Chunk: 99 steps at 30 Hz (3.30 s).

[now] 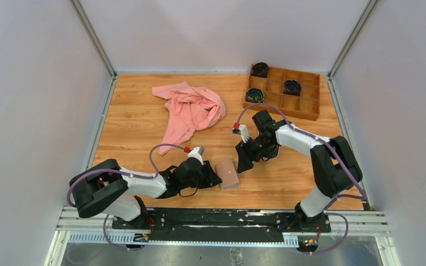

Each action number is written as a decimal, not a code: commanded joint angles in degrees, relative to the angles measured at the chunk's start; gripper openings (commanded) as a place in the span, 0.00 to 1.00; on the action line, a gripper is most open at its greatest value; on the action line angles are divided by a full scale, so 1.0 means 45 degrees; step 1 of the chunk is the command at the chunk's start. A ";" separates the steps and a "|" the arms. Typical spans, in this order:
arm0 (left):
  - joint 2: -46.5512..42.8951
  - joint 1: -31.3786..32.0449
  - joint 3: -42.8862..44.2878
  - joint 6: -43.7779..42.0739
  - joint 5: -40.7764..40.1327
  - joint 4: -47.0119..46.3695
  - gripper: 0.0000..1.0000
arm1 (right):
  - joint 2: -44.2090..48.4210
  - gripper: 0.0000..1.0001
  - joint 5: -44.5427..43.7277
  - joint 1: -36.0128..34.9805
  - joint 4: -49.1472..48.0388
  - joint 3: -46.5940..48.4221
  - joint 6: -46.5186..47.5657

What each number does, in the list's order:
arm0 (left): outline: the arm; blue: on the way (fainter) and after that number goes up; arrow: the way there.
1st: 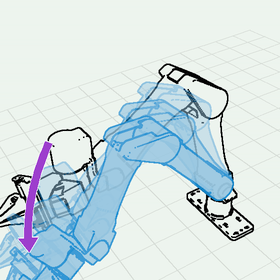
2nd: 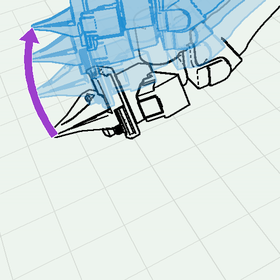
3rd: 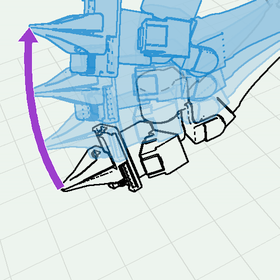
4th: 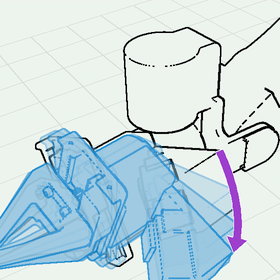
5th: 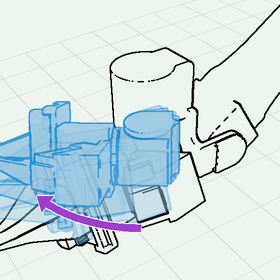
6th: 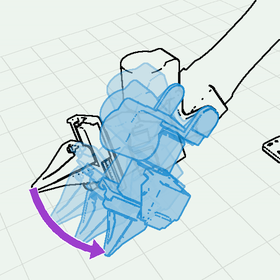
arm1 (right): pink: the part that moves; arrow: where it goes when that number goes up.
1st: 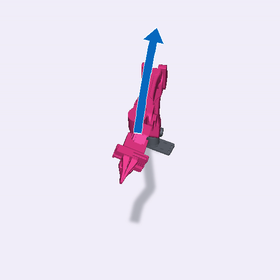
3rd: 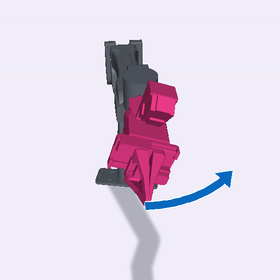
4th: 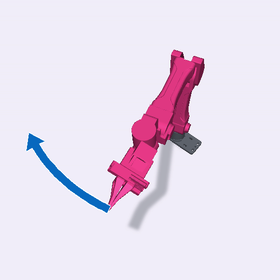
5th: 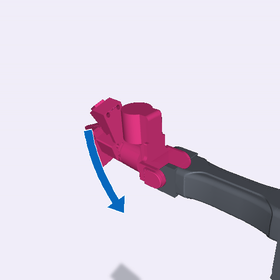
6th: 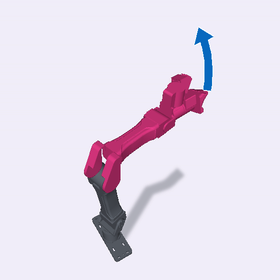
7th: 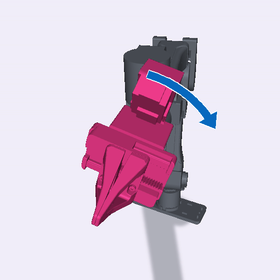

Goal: Put the credit cards into the card holder
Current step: Close the card holder at the center of the board.

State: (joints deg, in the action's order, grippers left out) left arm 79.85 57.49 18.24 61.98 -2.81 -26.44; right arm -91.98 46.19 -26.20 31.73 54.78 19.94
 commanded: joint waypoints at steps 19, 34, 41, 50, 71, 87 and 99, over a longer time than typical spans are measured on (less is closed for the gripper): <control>0.0662 0.0096 0.0221 -0.0256 -0.0528 0.0449 0.38 | -0.0566 0.05 -0.2331 -0.0926 0.0067 0.0764 -0.1224; 0.0765 -0.0211 0.0731 -0.0746 -0.0548 0.0455 0.43 | -0.3208 0.00 -0.3071 -0.2398 0.1661 0.4556 0.4459; -0.1527 -0.0836 -0.0085 -0.1991 0.0168 0.0484 0.43 | -0.3139 0.02 -0.2920 -0.2407 0.1533 0.4578 0.4607; -0.3973 -0.2242 -0.0693 -0.3937 0.1886 0.0583 0.46 | -0.2886 0.03 -0.2768 -0.2416 0.0998 0.4237 0.4377; -0.5582 -0.3812 -0.1330 -0.7912 0.2349 0.0606 0.99 | -0.2068 0.05 -0.2189 -0.2402 0.0328 0.3226 0.5423; -0.0023 -0.4023 0.0810 -0.7788 0.3331 -0.0630 0.70 | -0.1951 0.05 -0.1792 -0.2402 0.0333 0.3136 0.5636; 0.1883 -0.4027 0.0994 -0.6483 0.3629 -0.0819 0.15 | -0.1952 0.04 -0.1280 -0.2454 0.0304 0.3113 0.5631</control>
State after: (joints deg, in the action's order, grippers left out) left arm 86.72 39.81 23.53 31.07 13.02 -30.70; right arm -102.26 37.60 -36.40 32.58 69.76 44.40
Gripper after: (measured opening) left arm 0.231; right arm 0.048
